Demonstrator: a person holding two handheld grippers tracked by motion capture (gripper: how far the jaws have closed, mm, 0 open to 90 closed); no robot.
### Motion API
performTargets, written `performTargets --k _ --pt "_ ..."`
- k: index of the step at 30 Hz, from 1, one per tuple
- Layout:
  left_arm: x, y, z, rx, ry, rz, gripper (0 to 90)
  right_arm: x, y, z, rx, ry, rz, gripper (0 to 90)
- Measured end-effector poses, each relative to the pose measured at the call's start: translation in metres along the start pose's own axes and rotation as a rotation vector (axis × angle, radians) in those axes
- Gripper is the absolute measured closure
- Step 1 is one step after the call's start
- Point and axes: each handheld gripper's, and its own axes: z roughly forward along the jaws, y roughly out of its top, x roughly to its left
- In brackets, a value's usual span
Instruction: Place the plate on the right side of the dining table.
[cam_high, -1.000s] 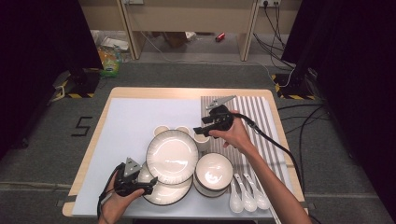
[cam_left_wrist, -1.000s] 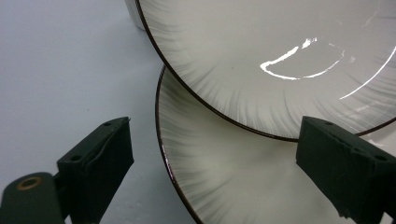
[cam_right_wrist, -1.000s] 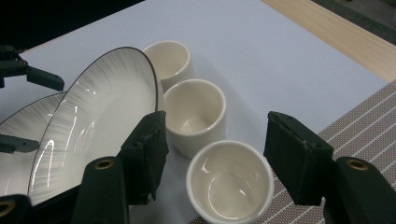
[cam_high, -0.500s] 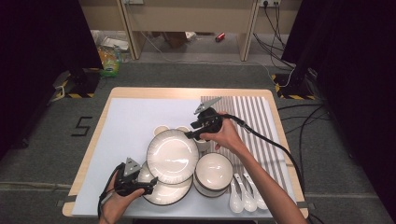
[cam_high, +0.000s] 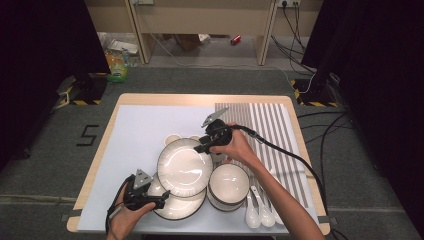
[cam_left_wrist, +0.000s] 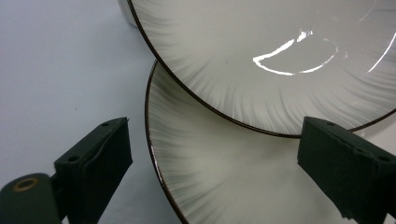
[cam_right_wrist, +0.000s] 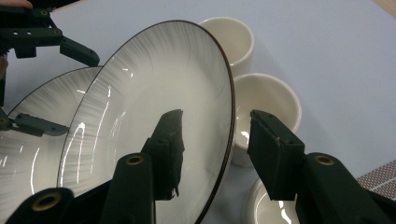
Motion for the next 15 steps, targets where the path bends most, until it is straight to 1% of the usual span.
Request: performTargets --k 1,4,5,9,15 --pt "-0.0005 -0.0003 0.0008 -0.004 0.002 -0.001 9.1 -0.0003 -0.0002 0.0009 0.002 0.001 -0.007 56.0" --pt "-0.0007 -0.0002 0.0013 0.007 -0.004 0.006 9.1 0.0002 -0.0006 0.0037 0.013 0.011 -0.002 57.2" --pt "-0.0013 -0.0006 0.0025 -0.005 0.002 0.004 9.1 0.0 -0.0006 0.0046 0.015 0.015 -0.005 57.9" --pt "-0.0014 -0.0005 0.0022 -0.003 0.002 0.004 9.1 0.0001 -0.0007 0.0077 0.026 0.028 -0.001 59.3" --pt "-0.0022 -0.0005 0.0027 -0.007 0.007 0.004 8.8 -0.0001 0.0 0.0098 0.038 0.031 0.002 59.5"
